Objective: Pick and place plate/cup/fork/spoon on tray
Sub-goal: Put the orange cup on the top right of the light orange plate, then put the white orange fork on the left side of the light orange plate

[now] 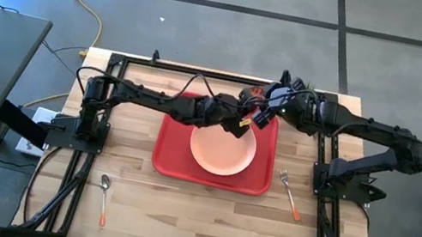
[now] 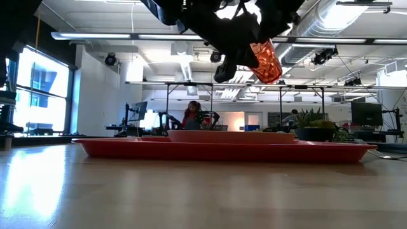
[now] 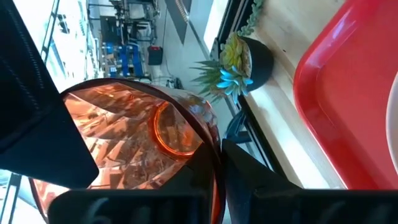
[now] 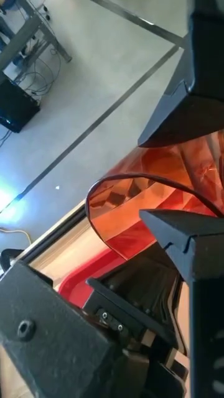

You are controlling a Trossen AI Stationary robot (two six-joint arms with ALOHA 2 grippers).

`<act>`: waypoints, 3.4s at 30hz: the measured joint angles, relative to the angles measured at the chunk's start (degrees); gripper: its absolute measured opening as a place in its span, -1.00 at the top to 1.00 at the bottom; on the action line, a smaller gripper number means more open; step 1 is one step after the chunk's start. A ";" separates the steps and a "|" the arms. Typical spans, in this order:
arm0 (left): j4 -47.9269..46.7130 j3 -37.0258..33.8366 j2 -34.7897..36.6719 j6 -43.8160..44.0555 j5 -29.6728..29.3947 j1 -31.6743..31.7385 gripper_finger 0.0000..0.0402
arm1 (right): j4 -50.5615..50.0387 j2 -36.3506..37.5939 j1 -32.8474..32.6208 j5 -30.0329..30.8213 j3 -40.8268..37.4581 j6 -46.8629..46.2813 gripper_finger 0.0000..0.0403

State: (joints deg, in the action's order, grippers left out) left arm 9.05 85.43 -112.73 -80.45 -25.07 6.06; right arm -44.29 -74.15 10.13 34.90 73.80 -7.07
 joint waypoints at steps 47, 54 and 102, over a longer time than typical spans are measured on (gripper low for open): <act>-18.63 0.19 11.94 58.93 -8.84 2.85 0.06 | 17.52 10.62 22.10 -21.26 -30.82 -21.49 1.00; -29.41 0.19 16.44 64.82 -9.44 9.06 0.11 | 25.02 11.76 22.40 -22.64 -40.05 -28.83 1.00; -34.77 -13.51 18.99 75.71 10.24 20.44 0.18 | -13.20 11.48 -14.49 -19.96 -18.67 -53.12 0.32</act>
State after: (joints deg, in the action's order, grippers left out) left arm -25.72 71.92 -93.73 -4.74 -14.83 26.50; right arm -57.49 -62.67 -4.36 14.94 55.13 -60.19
